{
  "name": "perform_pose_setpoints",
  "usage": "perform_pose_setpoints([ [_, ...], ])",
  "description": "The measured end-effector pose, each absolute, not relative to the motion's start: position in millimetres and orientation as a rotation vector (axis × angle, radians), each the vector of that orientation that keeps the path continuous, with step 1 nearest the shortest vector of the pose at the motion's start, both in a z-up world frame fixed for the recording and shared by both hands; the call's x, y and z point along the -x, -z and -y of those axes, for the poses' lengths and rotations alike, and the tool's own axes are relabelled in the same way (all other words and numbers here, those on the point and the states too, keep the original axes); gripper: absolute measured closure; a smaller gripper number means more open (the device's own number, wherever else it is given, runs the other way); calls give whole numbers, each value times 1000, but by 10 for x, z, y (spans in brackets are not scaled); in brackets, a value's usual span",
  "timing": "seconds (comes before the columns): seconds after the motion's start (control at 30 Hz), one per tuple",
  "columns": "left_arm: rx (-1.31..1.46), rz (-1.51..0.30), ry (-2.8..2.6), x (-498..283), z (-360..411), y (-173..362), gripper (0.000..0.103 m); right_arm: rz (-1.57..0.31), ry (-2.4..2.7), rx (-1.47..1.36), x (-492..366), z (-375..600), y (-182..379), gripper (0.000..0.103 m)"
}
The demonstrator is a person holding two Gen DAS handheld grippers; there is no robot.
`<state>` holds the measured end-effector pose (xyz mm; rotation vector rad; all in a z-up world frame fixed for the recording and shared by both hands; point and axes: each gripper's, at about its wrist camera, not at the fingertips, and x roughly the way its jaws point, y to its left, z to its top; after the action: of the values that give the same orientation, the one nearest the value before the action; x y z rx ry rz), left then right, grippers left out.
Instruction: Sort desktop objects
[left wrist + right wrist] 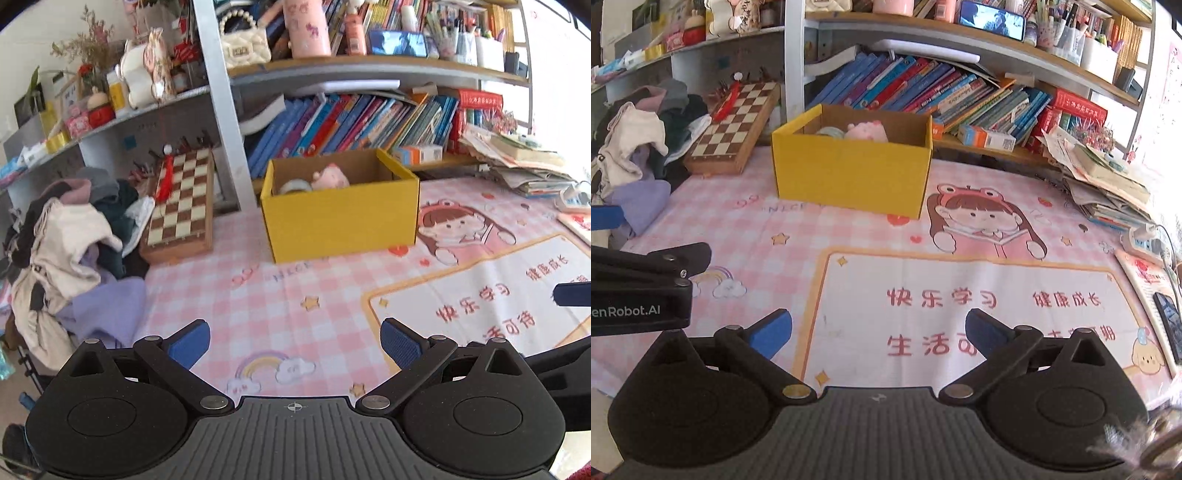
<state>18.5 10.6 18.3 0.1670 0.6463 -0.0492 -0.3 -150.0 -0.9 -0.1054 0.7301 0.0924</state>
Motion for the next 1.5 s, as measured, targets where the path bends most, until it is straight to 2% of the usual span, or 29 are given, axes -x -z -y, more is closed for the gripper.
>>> perform_pose_setpoints([
  [1.5, -111, -745, 11, -139, -267, -57, 3, -759, -77, 112, 27, 1445, 23, 0],
])
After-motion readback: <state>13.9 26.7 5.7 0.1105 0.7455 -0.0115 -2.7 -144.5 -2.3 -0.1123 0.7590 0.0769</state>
